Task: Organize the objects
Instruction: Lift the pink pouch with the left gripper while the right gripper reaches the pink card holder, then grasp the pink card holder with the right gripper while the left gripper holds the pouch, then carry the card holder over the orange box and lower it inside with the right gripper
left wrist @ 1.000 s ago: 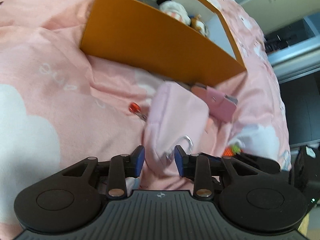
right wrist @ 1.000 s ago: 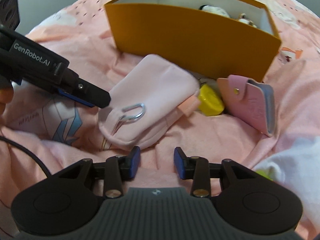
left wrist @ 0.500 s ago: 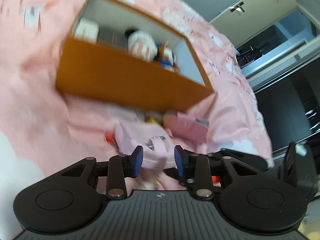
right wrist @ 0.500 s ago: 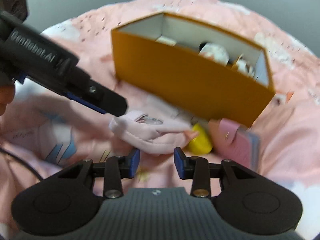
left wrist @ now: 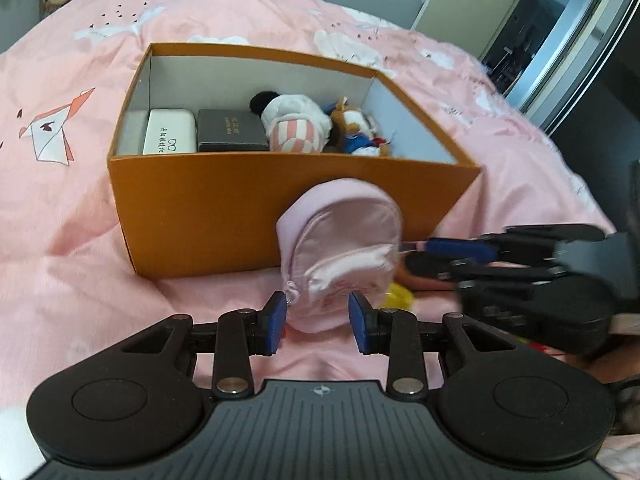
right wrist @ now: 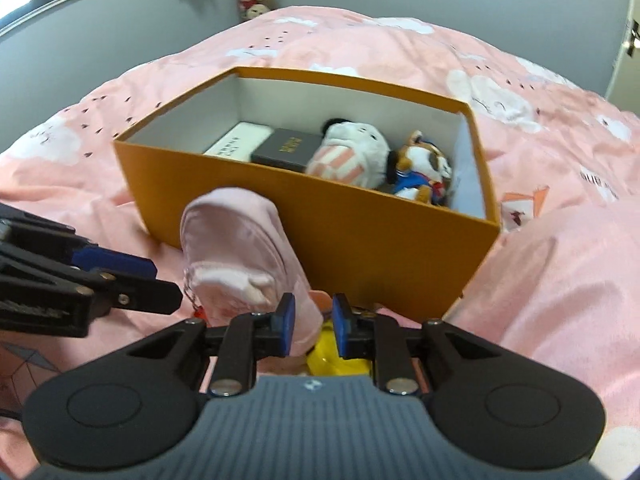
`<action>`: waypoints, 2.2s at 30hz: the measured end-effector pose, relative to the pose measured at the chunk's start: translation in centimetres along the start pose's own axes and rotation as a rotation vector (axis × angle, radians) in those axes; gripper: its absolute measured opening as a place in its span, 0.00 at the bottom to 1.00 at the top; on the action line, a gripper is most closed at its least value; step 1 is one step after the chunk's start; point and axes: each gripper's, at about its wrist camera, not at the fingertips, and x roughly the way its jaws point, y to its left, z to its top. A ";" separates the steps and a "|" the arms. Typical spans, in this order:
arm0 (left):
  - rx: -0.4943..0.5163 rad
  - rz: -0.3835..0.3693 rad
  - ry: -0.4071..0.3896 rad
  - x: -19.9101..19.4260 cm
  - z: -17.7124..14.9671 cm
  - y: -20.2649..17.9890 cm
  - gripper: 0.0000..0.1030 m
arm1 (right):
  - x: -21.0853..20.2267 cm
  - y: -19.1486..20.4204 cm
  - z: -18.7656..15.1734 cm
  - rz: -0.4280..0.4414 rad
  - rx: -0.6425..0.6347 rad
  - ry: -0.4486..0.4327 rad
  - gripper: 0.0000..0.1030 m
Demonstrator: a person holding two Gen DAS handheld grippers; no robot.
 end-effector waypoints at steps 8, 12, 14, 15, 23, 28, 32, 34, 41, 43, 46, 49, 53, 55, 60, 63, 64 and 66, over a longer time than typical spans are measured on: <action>0.076 0.012 -0.016 1.8 0.4 -0.3 0.45 | -1.8 -2.7 1.0 -0.040 -0.073 0.070 0.39; 0.114 0.029 -0.019 2.6 0.8 -0.9 0.46 | -0.5 -4.0 2.8 -0.027 -0.168 0.203 0.40; 0.117 0.026 -0.020 2.9 0.9 -1.0 0.46 | 0.6 -4.4 3.8 0.011 -0.190 0.286 0.42; 0.116 0.026 -0.024 3.0 0.9 -1.0 0.46 | 1.2 -4.5 4.2 0.038 -0.193 0.322 0.42; 0.088 -0.011 -0.044 4.0 0.5 -0.7 0.46 | 6.9 -3.8 5.9 0.082 -0.308 0.580 0.36; 0.093 -0.015 -0.060 4.2 0.3 -0.9 0.35 | 7.9 -3.8 5.8 0.070 -0.341 0.621 0.25; 0.106 -0.040 -0.080 2.8 0.4 -1.0 0.28 | 6.6 -4.1 5.3 0.068 -0.328 0.604 0.23; 0.102 -0.046 -0.087 1.8 0.5 -1.0 0.26 | 5.3 -4.0 5.1 0.068 -0.329 0.580 0.23; 0.050 -0.103 -0.098 -2.6 1.7 -0.4 0.24 | -1.7 -3.4 6.4 0.113 -0.382 0.450 0.22; 0.051 -0.099 -0.115 -4.2 2.6 -0.6 0.24 | -3.7 -3.2 7.4 0.118 -0.409 0.405 0.21; 0.063 -0.104 -0.126 -6.4 4.8 -0.8 0.24 | -6.3 -3.0 9.6 0.134 -0.462 0.317 0.21; 0.075 -0.082 -0.130 -8.1 7.3 -0.8 0.24 | -7.4 -2.7 11.6 0.141 -0.536 0.229 0.21; 0.088 -0.045 -0.123 -9.0 11.2 -0.3 0.24 | -6.4 -2.4 13.8 0.135 -0.665 0.147 0.21; 0.103 0.001 -0.118 -8.6 12.5 0.0 0.24 | -4.6 -2.3 14.4 0.155 -0.727 0.146 0.21; 0.099 0.061 -0.045 -5.3 14.8 1.9 0.24 | 0.9 -1.9 15.3 0.268 -0.839 0.228 0.21; 0.103 0.064 0.008 -3.3 15.4 2.8 0.24 | 4.0 -1.5 15.4 0.326 -0.886 0.296 0.21; 0.103 0.063 0.024 -2.6 15.5 3.1 0.24 | 5.2 -1.5 15.5 0.349 -0.888 0.327 0.21; 0.095 0.060 0.044 -1.7 15.6 3.7 0.24 | 7.0 -1.6 15.5 0.400 -0.885 0.378 0.21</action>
